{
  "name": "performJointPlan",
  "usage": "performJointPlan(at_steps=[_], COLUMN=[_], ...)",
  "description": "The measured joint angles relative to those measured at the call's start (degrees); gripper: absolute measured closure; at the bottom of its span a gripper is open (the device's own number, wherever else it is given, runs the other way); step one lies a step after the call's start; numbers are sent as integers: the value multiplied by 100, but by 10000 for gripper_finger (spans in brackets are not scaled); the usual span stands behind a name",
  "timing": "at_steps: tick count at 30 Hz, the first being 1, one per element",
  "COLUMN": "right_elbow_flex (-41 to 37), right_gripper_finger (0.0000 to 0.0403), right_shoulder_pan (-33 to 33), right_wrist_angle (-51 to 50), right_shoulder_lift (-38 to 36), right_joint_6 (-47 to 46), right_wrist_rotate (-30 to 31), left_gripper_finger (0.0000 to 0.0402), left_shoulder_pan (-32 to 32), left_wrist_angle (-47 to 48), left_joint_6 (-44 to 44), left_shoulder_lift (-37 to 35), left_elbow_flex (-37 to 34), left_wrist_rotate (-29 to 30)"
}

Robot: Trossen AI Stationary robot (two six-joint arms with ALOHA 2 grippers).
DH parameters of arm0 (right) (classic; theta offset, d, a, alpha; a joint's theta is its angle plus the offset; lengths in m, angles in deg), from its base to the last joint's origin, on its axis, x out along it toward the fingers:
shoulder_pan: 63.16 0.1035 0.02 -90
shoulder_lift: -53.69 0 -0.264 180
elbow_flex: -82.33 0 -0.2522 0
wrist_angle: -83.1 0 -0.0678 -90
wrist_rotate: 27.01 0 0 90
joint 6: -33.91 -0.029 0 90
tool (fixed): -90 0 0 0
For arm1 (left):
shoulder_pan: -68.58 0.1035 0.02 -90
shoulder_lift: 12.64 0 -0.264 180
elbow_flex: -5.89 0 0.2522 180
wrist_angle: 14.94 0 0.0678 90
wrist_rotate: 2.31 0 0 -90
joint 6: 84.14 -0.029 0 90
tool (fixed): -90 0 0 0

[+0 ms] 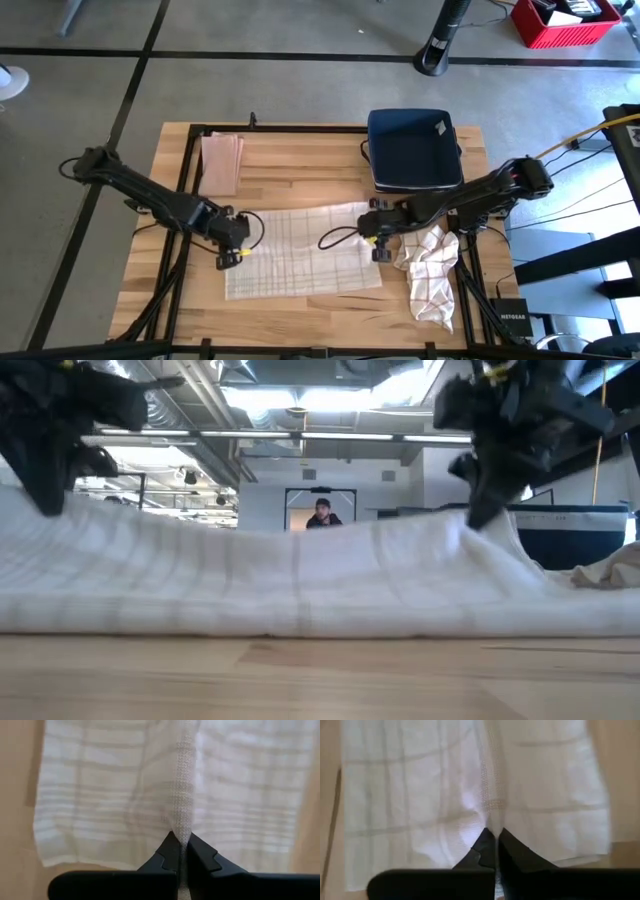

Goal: Fold towel
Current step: Fold the white patterned towel

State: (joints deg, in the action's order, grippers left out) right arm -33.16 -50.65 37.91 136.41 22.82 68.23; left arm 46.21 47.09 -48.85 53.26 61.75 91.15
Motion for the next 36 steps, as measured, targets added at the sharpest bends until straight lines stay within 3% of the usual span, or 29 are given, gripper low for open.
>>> performJointPlan(at_steps=[6,11,19,23,27,32,36], right_elbow_flex=[437,696,1025,1230,1208,786,529], right_gripper_finger=[400,400,400,400,400,400,400], right_shoulder_pan=[-20,-119,-1181,-1614,-810,315,768], right_wrist_angle=[-371,-521,-654,-636,-642,-446,-487], right_shoulder_lift=[-109,-111,-161,-162,-161,-142,-142], right_joint_6=[230,433,1160,1288,1333,883,201], right_wrist_rotate=[391,766,897,1466,2112,3196,3101], left_gripper_finger=[400,400,398,400,400,401,401], left_shoulder_pan=[7,60,792,1229,744,-470,-905], left_wrist_angle=[328,633,1127,1280,1256,1168,1099], left_joint_6=[110,69,-414,-663,-551,-45,232], left_shoulder_lift=[-678,-1250,-1910,-1907,-1663,-1047,-777], left_elbow_flex=[97,104,110,169,176,175,344], left_wrist_rotate=[161,665,1796,2147,2245,2984,3078])
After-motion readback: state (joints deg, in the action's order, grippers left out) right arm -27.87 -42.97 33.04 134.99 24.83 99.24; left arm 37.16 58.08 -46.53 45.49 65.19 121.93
